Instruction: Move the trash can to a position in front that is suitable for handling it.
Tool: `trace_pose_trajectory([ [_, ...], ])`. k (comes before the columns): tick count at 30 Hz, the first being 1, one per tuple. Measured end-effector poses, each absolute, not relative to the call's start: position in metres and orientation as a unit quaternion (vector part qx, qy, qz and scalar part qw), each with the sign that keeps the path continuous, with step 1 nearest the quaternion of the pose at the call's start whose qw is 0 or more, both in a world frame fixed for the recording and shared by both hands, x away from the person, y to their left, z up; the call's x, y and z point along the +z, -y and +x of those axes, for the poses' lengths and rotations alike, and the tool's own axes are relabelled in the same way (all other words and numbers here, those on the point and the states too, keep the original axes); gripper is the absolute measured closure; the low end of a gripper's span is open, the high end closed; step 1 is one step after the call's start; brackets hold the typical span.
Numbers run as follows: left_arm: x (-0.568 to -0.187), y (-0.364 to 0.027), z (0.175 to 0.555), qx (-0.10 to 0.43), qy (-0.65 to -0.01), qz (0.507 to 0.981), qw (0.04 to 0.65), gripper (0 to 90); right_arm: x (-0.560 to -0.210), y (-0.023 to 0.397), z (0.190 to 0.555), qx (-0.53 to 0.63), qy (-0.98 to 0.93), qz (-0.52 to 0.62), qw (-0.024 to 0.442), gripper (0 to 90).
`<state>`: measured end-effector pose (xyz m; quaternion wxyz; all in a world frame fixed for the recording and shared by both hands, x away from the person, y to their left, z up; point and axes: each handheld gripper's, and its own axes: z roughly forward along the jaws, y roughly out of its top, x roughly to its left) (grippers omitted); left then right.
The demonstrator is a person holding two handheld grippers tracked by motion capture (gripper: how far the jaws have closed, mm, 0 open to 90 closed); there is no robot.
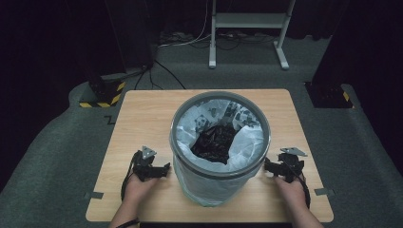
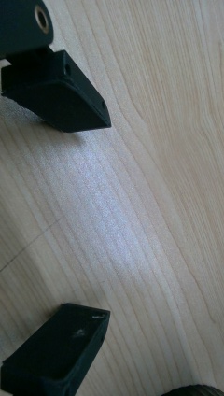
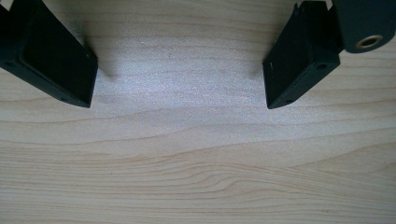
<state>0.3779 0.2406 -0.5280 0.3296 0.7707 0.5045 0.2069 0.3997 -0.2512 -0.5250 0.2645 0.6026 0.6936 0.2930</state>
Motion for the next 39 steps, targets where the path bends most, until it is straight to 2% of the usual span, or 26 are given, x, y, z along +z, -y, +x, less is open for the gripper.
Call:
trace_pose_trajectory([
  [20, -0.528, -0.241, 0.379, 0.208, -0.504, 0.772, 0.327, 7.3, -0.525, 0.252, 0.398, 0.299, -0.702, 0.593, 0.258, 10.4],
  [25, -0.525, -0.244, 0.379, 0.189, -0.515, 0.767, 0.333, 7.1, -0.523, 0.251, 0.397, 0.301, -0.711, 0.583, 0.253, 12.7],
  [29, -0.515, -0.244, 0.378, 0.181, -0.517, 0.761, 0.346, 7.1, -0.516, 0.247, 0.393, 0.313, -0.717, 0.566, 0.259, 12.8],
  [39, -0.477, -0.234, 0.364, 0.206, -0.503, 0.731, 0.414, 7.1, -0.488, 0.241, 0.379, 0.374, -0.710, 0.524, 0.286, 12.8],
])
